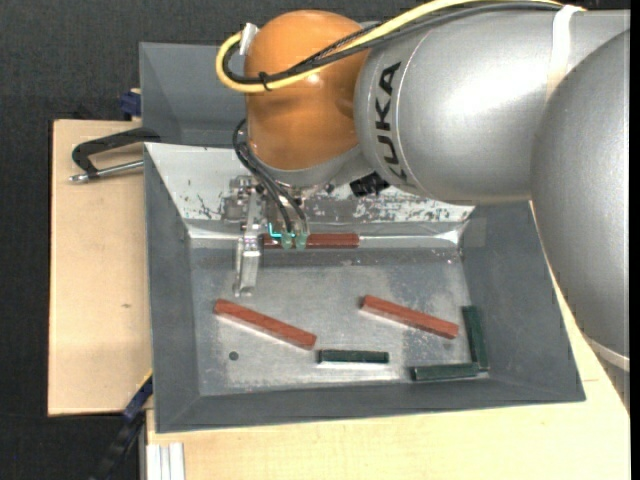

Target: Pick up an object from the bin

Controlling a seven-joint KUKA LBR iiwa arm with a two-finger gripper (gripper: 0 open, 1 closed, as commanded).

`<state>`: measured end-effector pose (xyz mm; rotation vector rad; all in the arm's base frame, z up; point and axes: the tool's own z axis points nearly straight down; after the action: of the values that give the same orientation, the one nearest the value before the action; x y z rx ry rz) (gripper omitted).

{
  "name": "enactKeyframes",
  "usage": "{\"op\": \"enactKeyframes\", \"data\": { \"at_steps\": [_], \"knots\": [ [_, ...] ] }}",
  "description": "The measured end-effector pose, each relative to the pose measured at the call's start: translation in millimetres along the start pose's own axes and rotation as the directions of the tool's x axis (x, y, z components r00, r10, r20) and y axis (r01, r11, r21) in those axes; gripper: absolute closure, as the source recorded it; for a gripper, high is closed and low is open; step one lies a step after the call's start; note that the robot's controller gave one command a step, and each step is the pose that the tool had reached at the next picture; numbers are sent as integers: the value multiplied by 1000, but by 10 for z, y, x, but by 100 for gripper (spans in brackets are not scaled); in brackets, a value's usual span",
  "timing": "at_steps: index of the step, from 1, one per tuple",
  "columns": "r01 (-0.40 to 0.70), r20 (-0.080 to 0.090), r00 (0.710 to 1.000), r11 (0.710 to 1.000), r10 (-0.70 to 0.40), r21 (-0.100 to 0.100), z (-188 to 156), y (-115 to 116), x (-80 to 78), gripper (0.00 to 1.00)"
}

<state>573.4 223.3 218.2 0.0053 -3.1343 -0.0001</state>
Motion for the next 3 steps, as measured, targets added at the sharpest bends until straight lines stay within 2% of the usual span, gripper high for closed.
{"op": "enactKeyframes", "data": {
  "at_steps": [1,2,3],
  "knots": [
    [-2,8,1000,1000,2,-2,-48,-10,-19,0],
    [-9,13,1000,1000,9,-3,497,-8,120,0],
    [-40,10,999,999,40,-3,1261,-148,299,0]
  ]
}}
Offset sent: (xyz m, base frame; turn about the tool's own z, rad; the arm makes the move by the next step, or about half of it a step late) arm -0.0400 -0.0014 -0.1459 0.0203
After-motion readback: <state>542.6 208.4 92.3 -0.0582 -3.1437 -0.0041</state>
